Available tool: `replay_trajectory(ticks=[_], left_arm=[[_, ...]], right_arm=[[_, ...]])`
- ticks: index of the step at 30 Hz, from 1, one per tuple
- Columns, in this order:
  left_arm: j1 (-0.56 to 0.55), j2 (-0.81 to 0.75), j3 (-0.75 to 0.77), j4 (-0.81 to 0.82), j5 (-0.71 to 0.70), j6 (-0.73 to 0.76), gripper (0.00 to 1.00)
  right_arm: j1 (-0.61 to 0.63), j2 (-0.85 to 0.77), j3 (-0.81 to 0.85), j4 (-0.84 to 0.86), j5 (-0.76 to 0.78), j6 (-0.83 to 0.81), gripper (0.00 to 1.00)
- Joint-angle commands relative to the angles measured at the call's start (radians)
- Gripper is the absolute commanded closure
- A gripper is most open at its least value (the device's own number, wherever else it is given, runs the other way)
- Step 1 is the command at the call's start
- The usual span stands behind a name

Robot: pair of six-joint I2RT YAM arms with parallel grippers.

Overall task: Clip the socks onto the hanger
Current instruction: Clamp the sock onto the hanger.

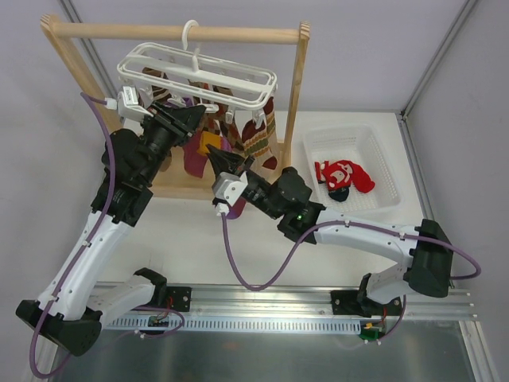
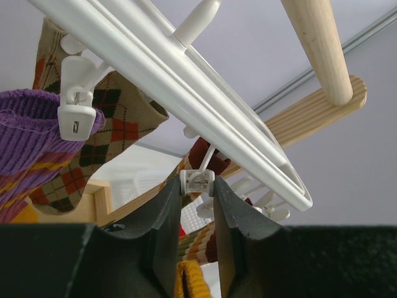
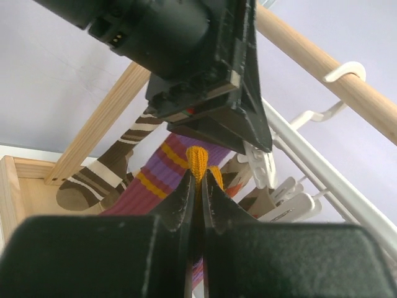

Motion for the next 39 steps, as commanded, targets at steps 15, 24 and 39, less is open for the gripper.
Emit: replay_trajectory(ticks=[15, 24, 39], left_arm=[[-0.015, 0.011, 0.064, -0.080, 0.050, 0.061, 0.96], [-0.015, 0.001, 0.070, -0.080, 0.050, 0.067, 0.96], [-0.015, -0.008, 0.069, -0.103, 0.050, 0.071, 0.96]], right_arm=[[-0.010, 0.027, 0.085, 0.113, -0.034, -0.155, 0.99], [-0.056, -0.029, 0.033, 0.087, -0.006, -0.130, 0.99], [-0.096, 0.033, 0.002, 0.206, 0.066, -0.236, 0.99]])
